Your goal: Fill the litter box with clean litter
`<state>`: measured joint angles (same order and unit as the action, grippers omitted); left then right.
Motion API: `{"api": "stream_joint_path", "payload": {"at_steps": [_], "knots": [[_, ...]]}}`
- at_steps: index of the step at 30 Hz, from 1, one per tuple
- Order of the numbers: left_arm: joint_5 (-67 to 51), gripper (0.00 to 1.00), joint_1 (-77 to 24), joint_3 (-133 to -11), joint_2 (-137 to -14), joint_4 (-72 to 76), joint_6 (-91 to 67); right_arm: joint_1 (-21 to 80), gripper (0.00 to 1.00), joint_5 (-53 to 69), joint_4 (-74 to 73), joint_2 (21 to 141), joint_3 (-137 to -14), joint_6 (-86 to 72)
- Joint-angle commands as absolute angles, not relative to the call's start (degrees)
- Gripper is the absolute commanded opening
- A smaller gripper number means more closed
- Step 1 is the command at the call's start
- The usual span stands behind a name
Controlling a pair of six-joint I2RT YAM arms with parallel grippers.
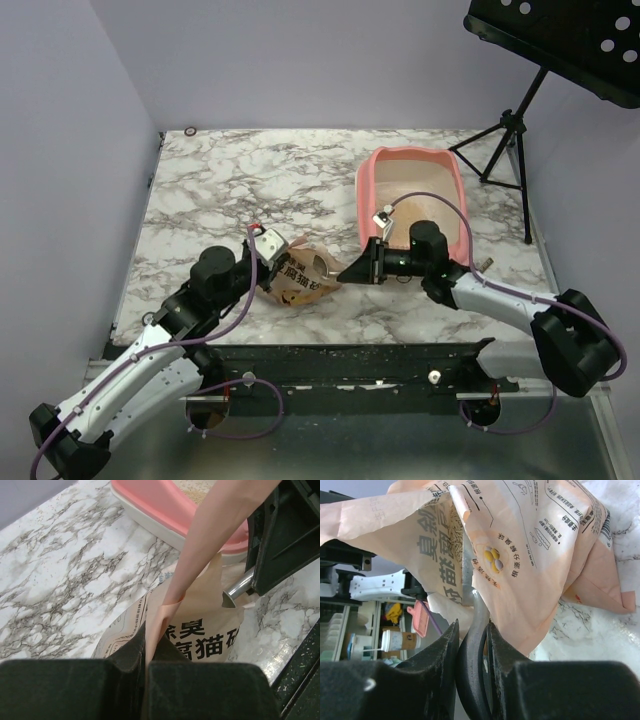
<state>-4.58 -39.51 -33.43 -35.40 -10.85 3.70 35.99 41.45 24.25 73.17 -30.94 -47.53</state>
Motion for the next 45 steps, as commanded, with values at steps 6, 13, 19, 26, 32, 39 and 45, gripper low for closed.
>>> {"api": "stream_joint_path", "payload": {"at_steps": [6, 13, 19, 26, 32, 39, 45], "knots": [[-6.8, 0.0, -39.2, -31.0, -31.5, -1.8, 5.5, 34.5, 0.0, 52.4, 49.0, 71.1, -24.1, -62.8], [-7.8, 0.0, -39.2, -30.4, -32.3, -0.4, 5.5, 32.0, 0.0, 51.3, 41.2, 65.4, -24.5, -64.3], [-8.4, 0.0, -40.3, -30.3, -34.8, -0.3, 5.2, 31.1, 0.0, 47.4, 18.8, 58.3, -29.8, -54.4], [-9.1, 0.0, -42.8, -30.1, -36.9, 2.5, 4.7, 28.7, 0.0, 45.6, 13.4, 54.2, -27.7, -53.0], [-9.0, 0.0, -44.6, -29.1, -37.6, 6.6, 3.3, 27.2, 0.0, 45.2, 11.1, 52.1, -25.6, -55.3], [-4.1, 0.0, -48.9, -29.5, -42.0, 9.2, 3.1, 26.4, 0.0, 40.4, 0.3, 49.4, -27.5, -54.8], [2.2, 0.0, -52.3, -29.6, -45.2, 9.4, 3.4, 25.9, 0.0, 35.8, -4.6, 45.4, -28.1, -56.0]]}}
